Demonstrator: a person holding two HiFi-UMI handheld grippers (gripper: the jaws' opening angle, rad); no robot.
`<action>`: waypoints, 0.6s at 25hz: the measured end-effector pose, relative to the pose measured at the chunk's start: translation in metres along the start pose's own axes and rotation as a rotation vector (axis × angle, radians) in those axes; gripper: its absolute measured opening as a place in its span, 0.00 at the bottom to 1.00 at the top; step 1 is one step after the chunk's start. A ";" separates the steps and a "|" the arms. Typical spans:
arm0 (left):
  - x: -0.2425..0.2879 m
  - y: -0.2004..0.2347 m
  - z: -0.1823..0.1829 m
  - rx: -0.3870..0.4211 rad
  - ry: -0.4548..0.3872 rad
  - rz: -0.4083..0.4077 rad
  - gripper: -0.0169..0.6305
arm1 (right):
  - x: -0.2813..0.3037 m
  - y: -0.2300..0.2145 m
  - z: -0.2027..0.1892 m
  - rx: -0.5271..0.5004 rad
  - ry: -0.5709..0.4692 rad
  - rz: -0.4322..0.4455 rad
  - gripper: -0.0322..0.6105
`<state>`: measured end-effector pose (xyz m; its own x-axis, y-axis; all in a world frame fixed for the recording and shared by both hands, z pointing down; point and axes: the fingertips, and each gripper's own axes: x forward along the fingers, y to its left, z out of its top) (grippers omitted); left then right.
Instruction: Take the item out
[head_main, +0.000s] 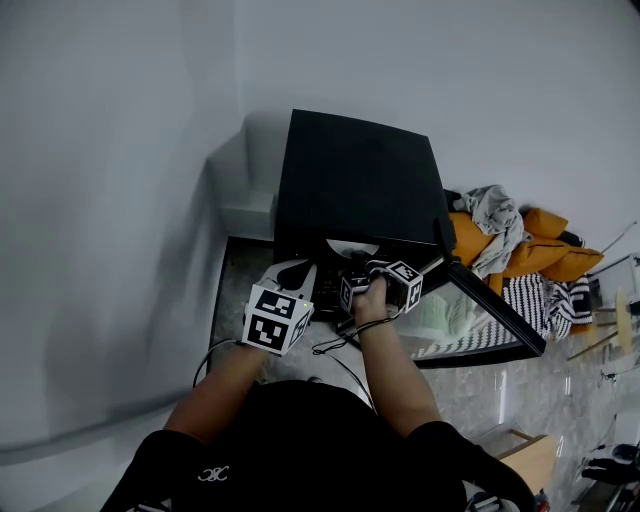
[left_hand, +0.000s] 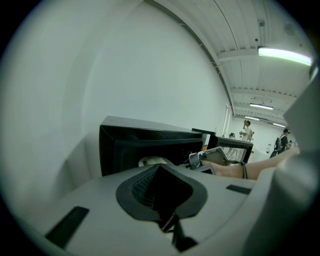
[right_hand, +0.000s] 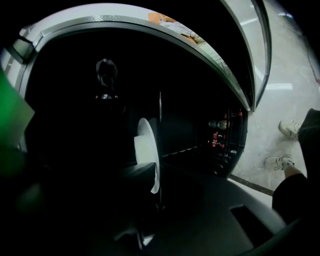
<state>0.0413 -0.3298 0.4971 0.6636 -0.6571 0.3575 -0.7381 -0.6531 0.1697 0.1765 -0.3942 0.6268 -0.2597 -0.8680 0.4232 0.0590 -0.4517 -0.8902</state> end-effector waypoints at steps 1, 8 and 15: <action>0.000 0.001 -0.001 0.000 0.001 -0.001 0.03 | 0.001 0.000 0.000 0.000 0.000 0.001 0.11; 0.001 0.006 -0.005 0.006 0.014 -0.003 0.03 | -0.002 0.011 0.000 -0.033 0.000 0.096 0.09; 0.003 0.005 -0.008 0.012 0.027 -0.018 0.03 | -0.010 0.011 0.001 -0.021 -0.001 0.149 0.08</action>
<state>0.0391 -0.3320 0.5068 0.6727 -0.6351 0.3796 -0.7247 -0.6690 0.1651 0.1807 -0.3904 0.6127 -0.2484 -0.9254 0.2862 0.0771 -0.3134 -0.9465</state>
